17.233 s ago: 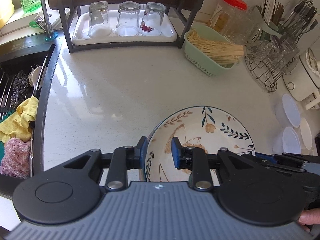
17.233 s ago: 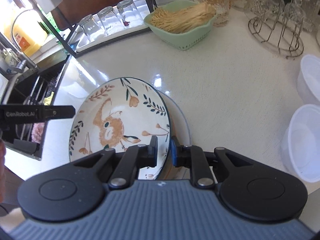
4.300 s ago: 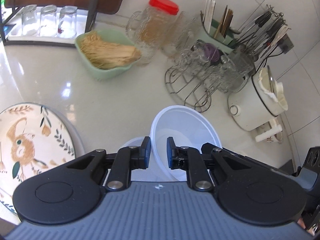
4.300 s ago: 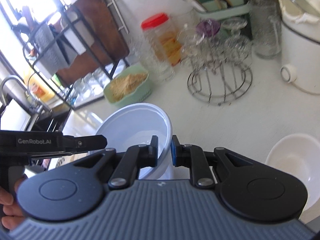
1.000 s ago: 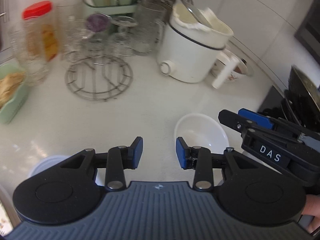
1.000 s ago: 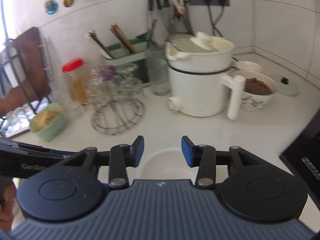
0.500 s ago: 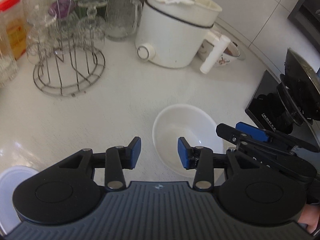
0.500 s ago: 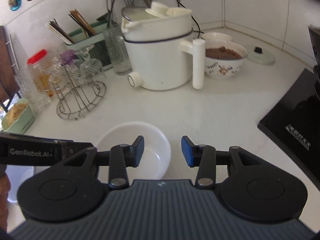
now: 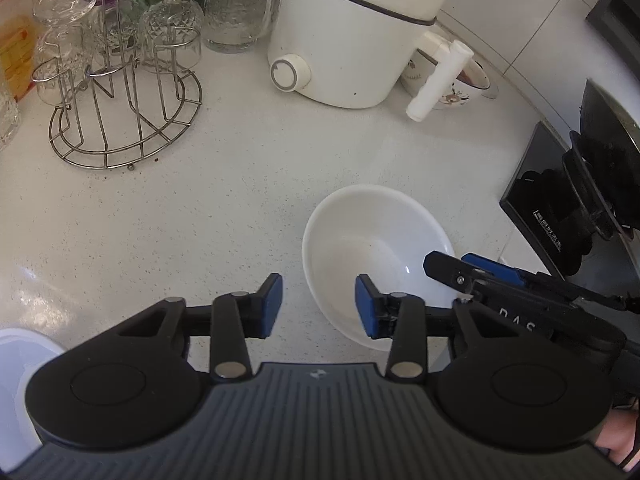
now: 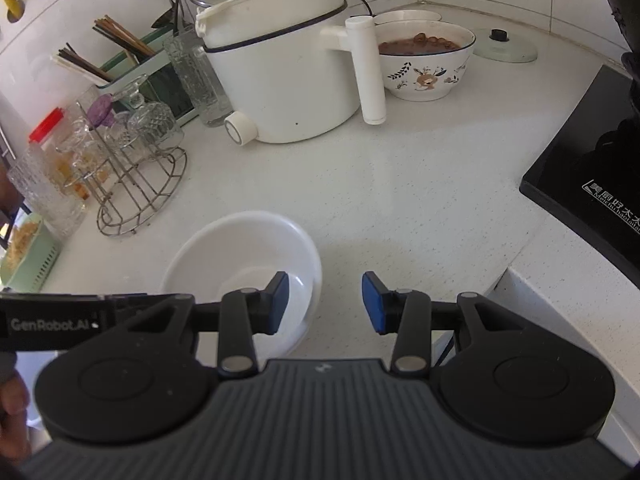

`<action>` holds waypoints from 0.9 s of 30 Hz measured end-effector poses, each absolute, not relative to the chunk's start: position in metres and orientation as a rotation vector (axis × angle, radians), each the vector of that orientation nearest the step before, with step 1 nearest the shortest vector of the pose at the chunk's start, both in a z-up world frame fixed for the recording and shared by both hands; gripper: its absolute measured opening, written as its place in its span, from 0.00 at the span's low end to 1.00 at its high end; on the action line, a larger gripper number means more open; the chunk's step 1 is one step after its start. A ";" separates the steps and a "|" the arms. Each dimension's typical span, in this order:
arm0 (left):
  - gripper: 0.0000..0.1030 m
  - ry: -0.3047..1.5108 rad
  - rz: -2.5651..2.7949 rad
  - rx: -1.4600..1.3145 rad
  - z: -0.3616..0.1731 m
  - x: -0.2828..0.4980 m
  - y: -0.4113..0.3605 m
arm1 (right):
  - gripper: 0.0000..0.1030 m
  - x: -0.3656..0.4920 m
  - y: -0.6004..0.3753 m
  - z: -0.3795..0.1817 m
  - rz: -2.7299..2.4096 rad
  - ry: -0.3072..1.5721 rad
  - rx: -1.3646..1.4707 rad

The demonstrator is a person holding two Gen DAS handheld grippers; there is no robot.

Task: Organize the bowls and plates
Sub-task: 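Close both grippers on the rim of the white ceramic bowl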

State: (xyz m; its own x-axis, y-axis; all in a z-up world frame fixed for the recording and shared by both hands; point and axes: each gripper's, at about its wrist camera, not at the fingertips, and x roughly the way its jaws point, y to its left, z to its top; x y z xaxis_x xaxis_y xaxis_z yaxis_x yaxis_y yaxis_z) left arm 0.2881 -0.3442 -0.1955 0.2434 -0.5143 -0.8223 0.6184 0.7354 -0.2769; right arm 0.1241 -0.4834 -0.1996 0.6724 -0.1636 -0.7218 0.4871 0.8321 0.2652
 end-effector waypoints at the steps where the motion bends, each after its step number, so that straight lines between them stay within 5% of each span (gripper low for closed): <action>1: 0.34 1.078 -0.776 0.113 -0.196 0.289 -0.345 | 0.42 0.124 -0.484 -0.200 -0.378 0.750 0.479; 4: 0.16 1.076 -0.789 0.132 -0.197 0.289 -0.346 | 0.31 0.127 -0.481 -0.202 -0.387 0.760 0.468; 8: 0.14 1.064 -0.805 0.144 -0.196 0.289 -0.347 | 0.17 0.129 -0.479 -0.204 -0.367 0.772 0.474; 27: 0.14 1.010 -0.779 0.077 -0.153 0.278 -0.323 | 0.19 0.121 -0.471 -0.171 -0.321 0.719 0.542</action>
State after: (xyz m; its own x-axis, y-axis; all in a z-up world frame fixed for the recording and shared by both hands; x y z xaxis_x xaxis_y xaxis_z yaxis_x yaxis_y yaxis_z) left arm 0.2779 -0.3233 -0.1529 0.2915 -0.5501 -0.7826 0.6176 0.7330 -0.2852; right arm 0.1210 -0.4707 -0.1713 0.7129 -0.0935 -0.6950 0.4543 0.8165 0.3562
